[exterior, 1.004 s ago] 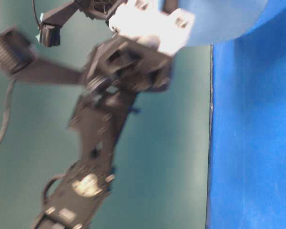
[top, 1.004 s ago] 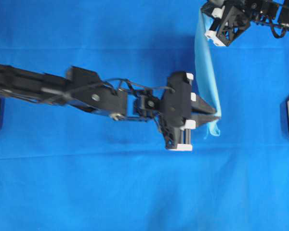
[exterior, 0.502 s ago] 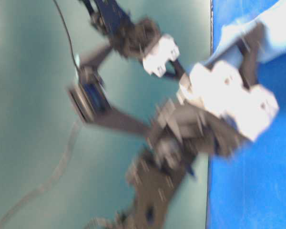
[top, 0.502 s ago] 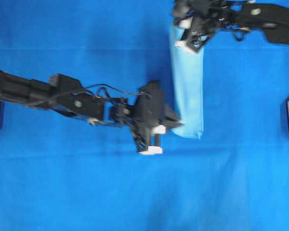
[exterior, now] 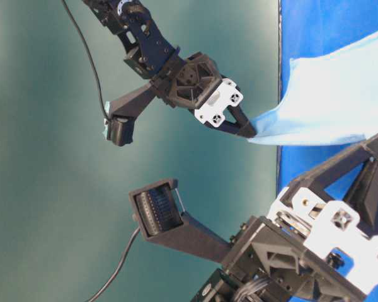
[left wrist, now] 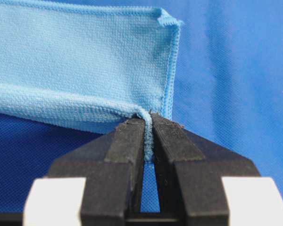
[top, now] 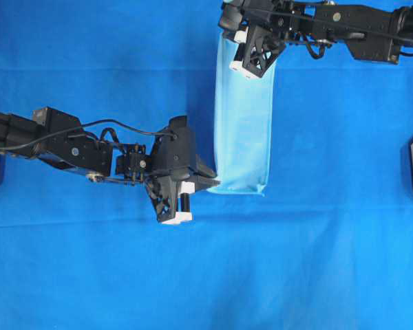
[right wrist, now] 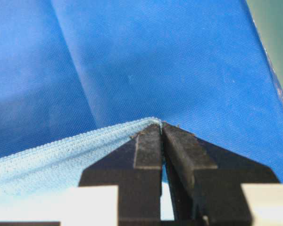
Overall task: Fold the light blue towel.
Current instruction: 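Lay the rotated towel strip flat and release both grippers, then retract both grippers away from the towel strip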
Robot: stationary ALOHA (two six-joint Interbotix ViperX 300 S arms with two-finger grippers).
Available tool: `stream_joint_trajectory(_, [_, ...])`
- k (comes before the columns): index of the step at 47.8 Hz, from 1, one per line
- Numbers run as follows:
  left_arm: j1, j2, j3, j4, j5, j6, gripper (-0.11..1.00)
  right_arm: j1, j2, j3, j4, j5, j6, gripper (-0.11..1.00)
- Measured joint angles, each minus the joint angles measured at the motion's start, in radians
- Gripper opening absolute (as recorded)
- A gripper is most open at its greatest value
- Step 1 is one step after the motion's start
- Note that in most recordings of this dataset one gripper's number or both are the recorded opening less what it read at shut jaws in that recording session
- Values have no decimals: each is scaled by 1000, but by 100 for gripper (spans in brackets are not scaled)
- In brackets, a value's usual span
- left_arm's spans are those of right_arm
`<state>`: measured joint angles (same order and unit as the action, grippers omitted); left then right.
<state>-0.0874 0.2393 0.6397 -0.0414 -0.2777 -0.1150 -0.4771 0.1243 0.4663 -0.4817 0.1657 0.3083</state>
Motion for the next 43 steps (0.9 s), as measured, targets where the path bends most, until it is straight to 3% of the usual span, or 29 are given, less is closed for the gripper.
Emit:
stream_joint_trajectory(5, [0,0,-11,0,2,2,6,0,2,0,0,-2,-6,2])
stream_joint_trajectory(9, [-9,0,-15,2,2,2,22,-3,0,-2,-3,-3,-20,4])
stream_joint_trajectory(18, [-41,0,-26,8,6,3,76,-25,0,-11,-11,-12,-81,55])
stream_joint_trajectory(21, [-37,2,-26,6,18,5,88,-26,0,-14,-11,-12,-95,65])
stream_joint_trajectory(28, [-29,-6,-25,6,66,2,87,-20,0,-15,-12,-12,-118,57])
stream_joint_trajectory(43, [-28,-215,21,9,264,5,87,-17,-109,31,-9,6,-101,58])
